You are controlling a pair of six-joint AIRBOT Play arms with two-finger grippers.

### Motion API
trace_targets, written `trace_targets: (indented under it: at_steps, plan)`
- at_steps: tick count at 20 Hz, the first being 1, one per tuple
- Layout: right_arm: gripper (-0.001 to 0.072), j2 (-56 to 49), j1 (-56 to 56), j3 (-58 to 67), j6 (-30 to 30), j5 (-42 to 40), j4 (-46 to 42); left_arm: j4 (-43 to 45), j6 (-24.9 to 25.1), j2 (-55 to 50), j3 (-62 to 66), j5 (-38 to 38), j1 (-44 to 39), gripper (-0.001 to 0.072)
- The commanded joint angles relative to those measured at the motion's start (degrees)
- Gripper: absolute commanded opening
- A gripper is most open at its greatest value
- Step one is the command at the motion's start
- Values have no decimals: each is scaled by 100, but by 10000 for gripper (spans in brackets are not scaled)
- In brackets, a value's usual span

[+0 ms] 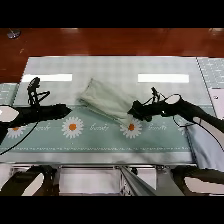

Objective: Fold the shirts.

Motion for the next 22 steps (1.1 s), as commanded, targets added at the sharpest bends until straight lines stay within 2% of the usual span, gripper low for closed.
trace_targets:
  at_steps: [1, 3, 6, 8, 12, 18, 20, 22]
  plan:
    - [28, -535, 90, 1174, -638, 555, 221, 0, 0, -2, -2, 2, -2, 23]
    - [28, -538, 87, 2124, -527, 1086, -354, 0, 2, -2, -2, 0, -2, 23]
    - [28, -538, 70, 3895, 295, 2151, -1976, 0, 0, 0, -2, 2, -2, 23]
    - [28, -538, 15, 5042, 540, 2916, -2747, 0, 0, -2, -2, 0, -2, 23]
    - [28, -535, -560, 6832, 1034, 4223, -3440, -2, 0, 0, -2, -55, -52, 24]
    - [29, 238, -2127, 7187, 1246, 5423, -3497, 0, 2, 0, -2, -133, -341, 24]
    - [29, 531, -2653, 7187, 1325, 5952, -3877, 0, 2, 0, -2, -129, -385, 24]
    - [28, 1043, -3091, 6806, 1370, 6039, -4500, 0, 2, 0, -2, -109, -385, 24]
